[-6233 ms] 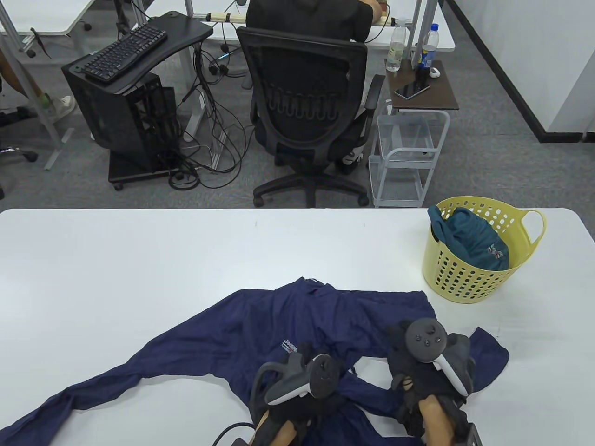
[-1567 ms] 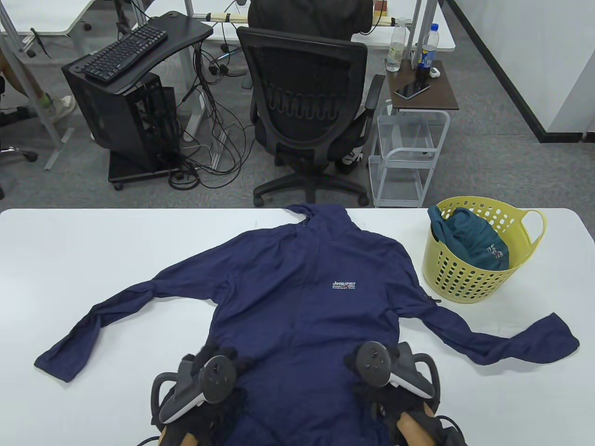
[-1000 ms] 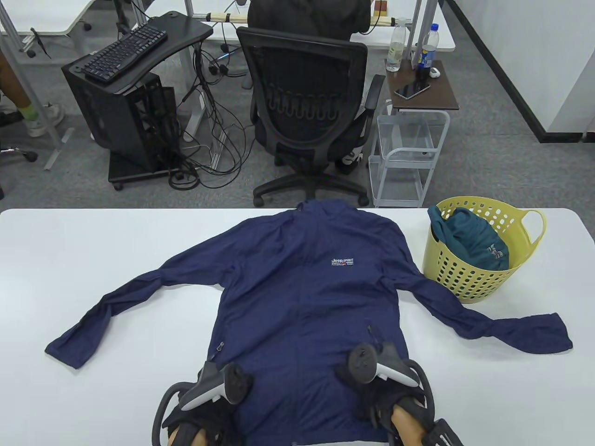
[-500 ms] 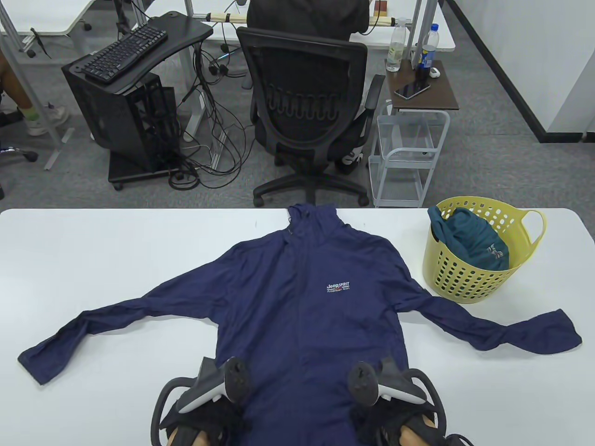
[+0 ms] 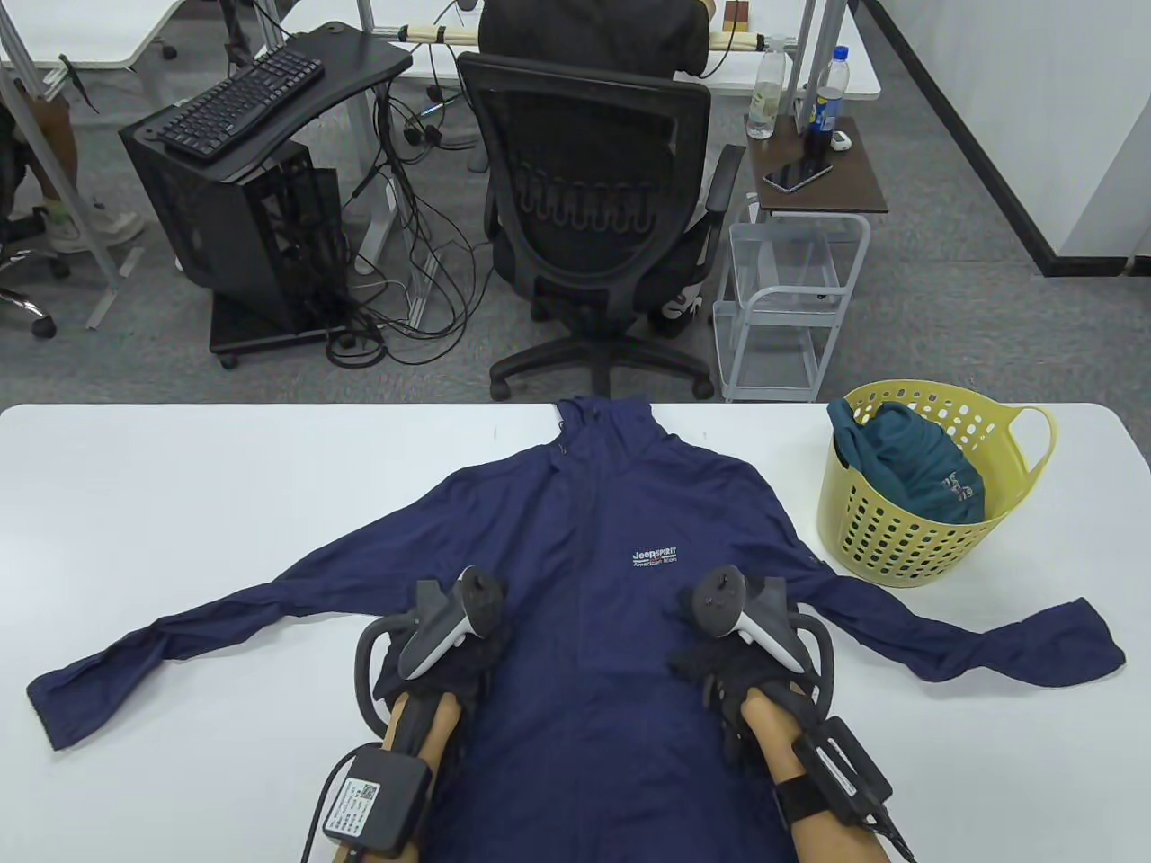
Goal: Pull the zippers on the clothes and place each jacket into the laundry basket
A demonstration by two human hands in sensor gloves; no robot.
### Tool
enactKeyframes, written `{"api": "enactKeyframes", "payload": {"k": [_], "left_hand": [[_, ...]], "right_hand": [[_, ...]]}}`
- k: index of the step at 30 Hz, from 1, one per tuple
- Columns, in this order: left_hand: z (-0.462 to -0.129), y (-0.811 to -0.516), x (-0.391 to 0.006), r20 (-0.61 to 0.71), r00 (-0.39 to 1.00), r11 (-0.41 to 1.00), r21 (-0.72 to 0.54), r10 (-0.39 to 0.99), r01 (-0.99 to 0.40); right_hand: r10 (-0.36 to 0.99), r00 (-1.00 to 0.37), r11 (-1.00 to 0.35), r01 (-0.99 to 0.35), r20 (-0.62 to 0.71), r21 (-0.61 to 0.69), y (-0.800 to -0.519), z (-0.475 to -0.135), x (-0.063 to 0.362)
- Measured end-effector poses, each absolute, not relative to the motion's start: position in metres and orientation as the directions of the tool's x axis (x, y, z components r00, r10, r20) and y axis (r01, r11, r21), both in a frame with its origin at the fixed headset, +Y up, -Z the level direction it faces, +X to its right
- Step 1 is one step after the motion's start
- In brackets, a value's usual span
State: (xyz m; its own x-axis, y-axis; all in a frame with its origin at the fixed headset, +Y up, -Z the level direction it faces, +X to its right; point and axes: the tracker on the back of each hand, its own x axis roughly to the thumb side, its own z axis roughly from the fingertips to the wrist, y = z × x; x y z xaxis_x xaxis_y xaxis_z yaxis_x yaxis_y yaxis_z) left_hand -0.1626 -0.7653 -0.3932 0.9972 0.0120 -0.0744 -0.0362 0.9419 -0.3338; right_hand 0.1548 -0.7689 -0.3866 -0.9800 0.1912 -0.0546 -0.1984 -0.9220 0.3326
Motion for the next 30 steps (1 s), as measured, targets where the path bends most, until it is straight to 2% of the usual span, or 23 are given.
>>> {"api": "enactKeyframes", "payload": {"k": [3, 6, 9, 12, 15, 17, 19, 23, 26, 30], "left_hand": [[-0.393, -0.788, -0.168, -0.080, 0.997, 0.898, -0.438, 0.010, -0.044], [-0.382, -0.792, -0.179, -0.111, 0.992, 0.881, -0.474, -0.064, 0.003], [-0.361, -0.782, -0.189, -0.121, 0.979, 0.838, -0.541, -0.165, 0.074], [-0.343, -0.764, -0.186, -0.137, 0.966, 0.807, -0.582, -0.219, 0.101], [-0.346, -0.745, -0.179, -0.180, 0.953, 0.769, -0.635, -0.242, 0.075], [-0.359, -0.728, -0.166, -0.228, 0.964, 0.851, -0.524, -0.139, -0.001], [-0.372, -0.715, -0.150, -0.214, 0.973, 0.911, -0.413, -0.089, -0.008], [-0.408, -0.700, -0.110, -0.146, 0.985, 0.967, -0.247, -0.096, 0.057], [-0.443, -0.705, -0.086, -0.140, 0.987, 0.974, -0.225, -0.075, 0.042], [-0.482, -0.724, -0.070, -0.196, 0.980, 0.975, -0.223, -0.025, -0.019]], "right_hand": [[0.176, -0.984, -0.885, -0.171, -0.030, 0.433, -0.792, -0.384, 0.165], [0.173, -0.984, -0.874, -0.174, -0.045, 0.454, -0.795, -0.370, 0.183], [0.147, -0.988, -0.847, -0.148, -0.042, 0.510, -0.793, -0.343, 0.193], [0.152, -0.988, -0.850, -0.112, 0.035, 0.515, -0.786, -0.314, 0.186], [0.101, -0.992, -0.833, -0.046, 0.070, 0.551, -0.776, -0.298, 0.174], [0.104, -0.993, -0.879, -0.064, 0.059, 0.472, -0.770, -0.297, 0.168], [0.115, -0.992, -0.907, -0.086, 0.046, 0.411, -0.764, -0.299, 0.168], [0.159, -0.987, -0.939, -0.142, 0.030, 0.312, -0.758, -0.302, 0.174], [0.167, -0.986, -0.957, -0.156, 0.024, 0.244, -0.757, -0.300, 0.183], [0.164, -0.986, -0.968, -0.155, 0.028, 0.198, -0.757, -0.297, 0.188]]}}
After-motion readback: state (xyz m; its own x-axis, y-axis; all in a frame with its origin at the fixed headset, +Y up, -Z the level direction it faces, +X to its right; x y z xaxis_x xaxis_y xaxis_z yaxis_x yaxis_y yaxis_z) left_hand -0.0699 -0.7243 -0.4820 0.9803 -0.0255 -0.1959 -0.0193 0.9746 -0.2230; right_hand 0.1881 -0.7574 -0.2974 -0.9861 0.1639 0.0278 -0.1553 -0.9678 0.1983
